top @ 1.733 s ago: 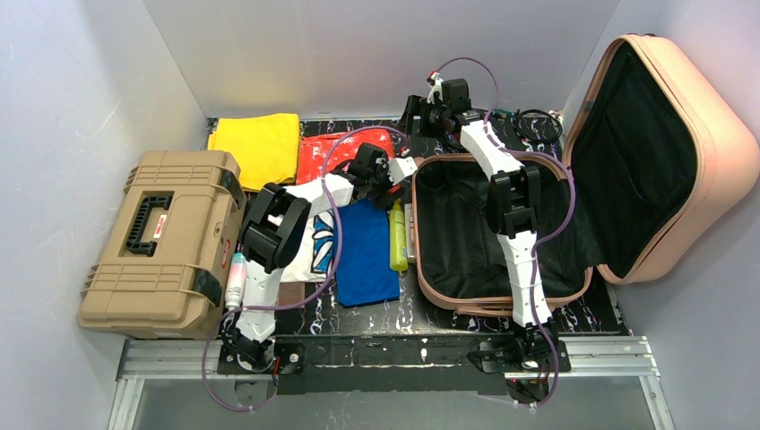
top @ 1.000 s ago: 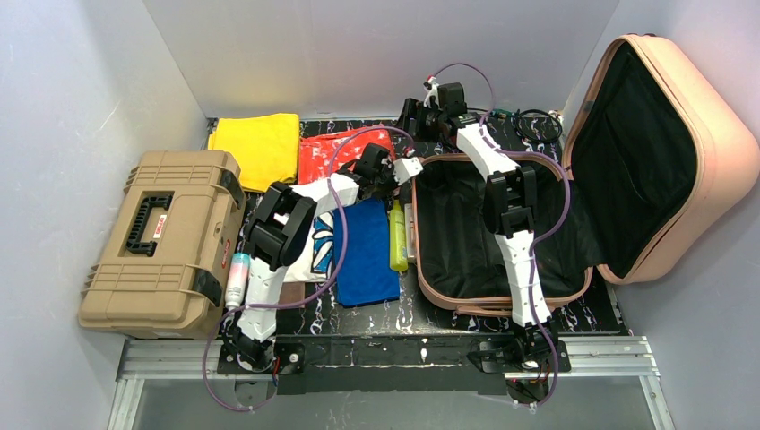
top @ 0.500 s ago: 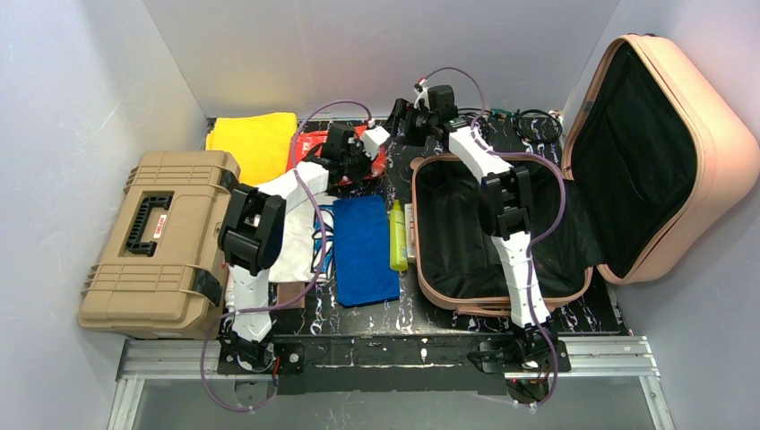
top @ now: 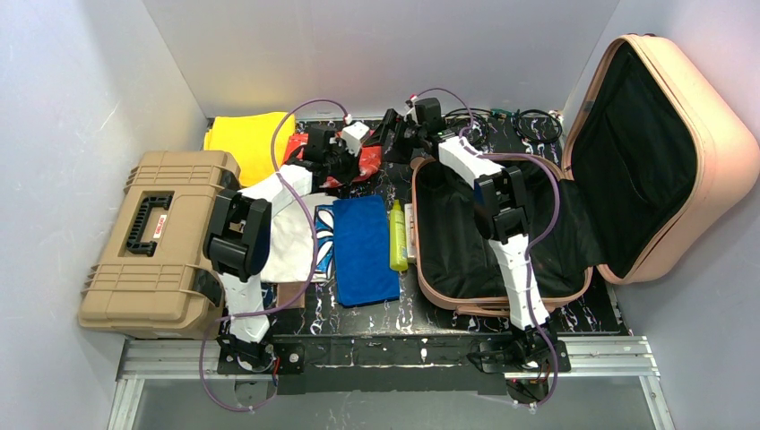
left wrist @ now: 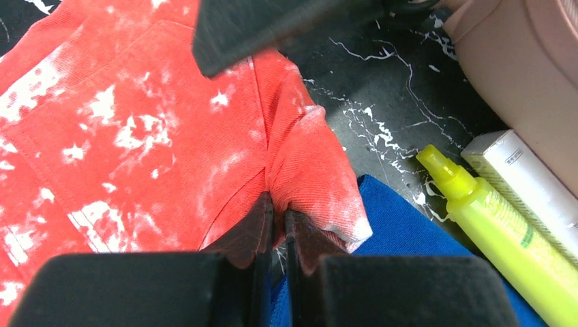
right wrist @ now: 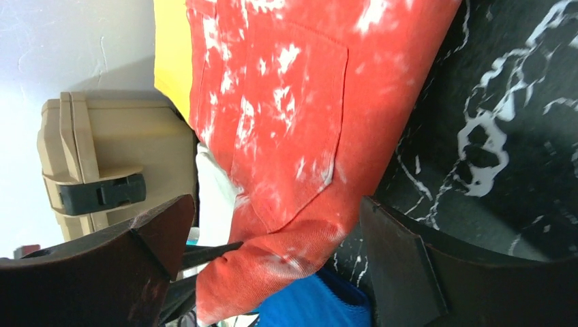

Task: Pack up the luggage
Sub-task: Pick up the clothes at the center of the board.

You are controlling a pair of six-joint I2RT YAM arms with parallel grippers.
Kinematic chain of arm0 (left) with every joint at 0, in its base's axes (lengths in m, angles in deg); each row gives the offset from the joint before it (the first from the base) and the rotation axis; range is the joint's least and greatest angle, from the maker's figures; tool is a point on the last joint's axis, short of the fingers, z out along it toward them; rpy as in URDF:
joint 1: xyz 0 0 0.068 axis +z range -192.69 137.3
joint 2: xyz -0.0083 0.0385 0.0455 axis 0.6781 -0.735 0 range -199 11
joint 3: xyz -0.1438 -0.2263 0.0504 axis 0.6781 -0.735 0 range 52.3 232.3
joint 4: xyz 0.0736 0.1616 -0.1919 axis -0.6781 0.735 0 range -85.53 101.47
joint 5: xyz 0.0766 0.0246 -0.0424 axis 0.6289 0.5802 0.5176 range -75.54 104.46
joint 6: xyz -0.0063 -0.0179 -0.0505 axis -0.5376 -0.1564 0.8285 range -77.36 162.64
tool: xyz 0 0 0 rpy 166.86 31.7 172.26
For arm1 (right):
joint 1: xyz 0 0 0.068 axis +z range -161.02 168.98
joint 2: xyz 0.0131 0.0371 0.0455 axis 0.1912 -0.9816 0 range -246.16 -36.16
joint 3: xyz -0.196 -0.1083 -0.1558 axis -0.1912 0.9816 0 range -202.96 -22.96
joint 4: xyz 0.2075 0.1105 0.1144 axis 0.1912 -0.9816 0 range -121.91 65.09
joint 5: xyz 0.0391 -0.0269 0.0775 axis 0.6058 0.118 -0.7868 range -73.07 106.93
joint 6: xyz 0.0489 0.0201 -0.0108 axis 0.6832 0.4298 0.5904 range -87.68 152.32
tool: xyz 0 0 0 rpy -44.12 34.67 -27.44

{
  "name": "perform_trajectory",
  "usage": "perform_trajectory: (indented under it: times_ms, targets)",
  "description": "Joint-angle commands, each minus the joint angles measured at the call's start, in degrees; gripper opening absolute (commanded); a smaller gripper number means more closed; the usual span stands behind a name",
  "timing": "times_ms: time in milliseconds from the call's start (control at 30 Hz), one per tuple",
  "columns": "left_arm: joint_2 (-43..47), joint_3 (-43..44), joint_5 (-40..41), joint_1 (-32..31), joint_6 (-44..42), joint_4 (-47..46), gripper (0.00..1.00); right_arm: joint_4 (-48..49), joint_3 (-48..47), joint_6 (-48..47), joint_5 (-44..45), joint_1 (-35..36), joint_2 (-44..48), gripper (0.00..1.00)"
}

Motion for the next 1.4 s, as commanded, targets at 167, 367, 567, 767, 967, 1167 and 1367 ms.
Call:
perform_trajectory:
  times_ms: [167,367,567,767,967,1167,1367]
  targets:
    - [5.6,0.7,0.0,4.1,8.3,-2.5,0.00,1.7,4.7,4.6,2.9,0.9,6.0,1.00]
    - [6.8,-0.5,-0.2,4.7,8.7,-3.0,0.00,3.0,6.0,7.0,1.5,1.3,5.6,0.95]
    - [7.7,-1.9,-2.8,5.2,9.7,-3.3,0.00,4.8,5.2,7.3,2.4,2.2,4.7,0.95]
    - [9.6,-6.1,-5.5,5.1,10.8,-4.6,0.00,7.4,5.8,7.8,2.8,3.4,2.6,0.95]
    - [10.8,-8.9,-6.2,5.2,12.4,-6.3,0.00,10.8,5.5,10.3,1.0,4.0,-0.8,0.95]
    - [10.9,-9.4,-4.4,5.2,13.1,-7.4,0.00,10.0,6.7,11.0,0.7,4.3,-1.3,0.92]
    - [11.5,-9.4,-1.2,5.3,13.3,-8.5,0.00,3.5,7.0,8.4,3.9,4.3,-0.1,0.91]
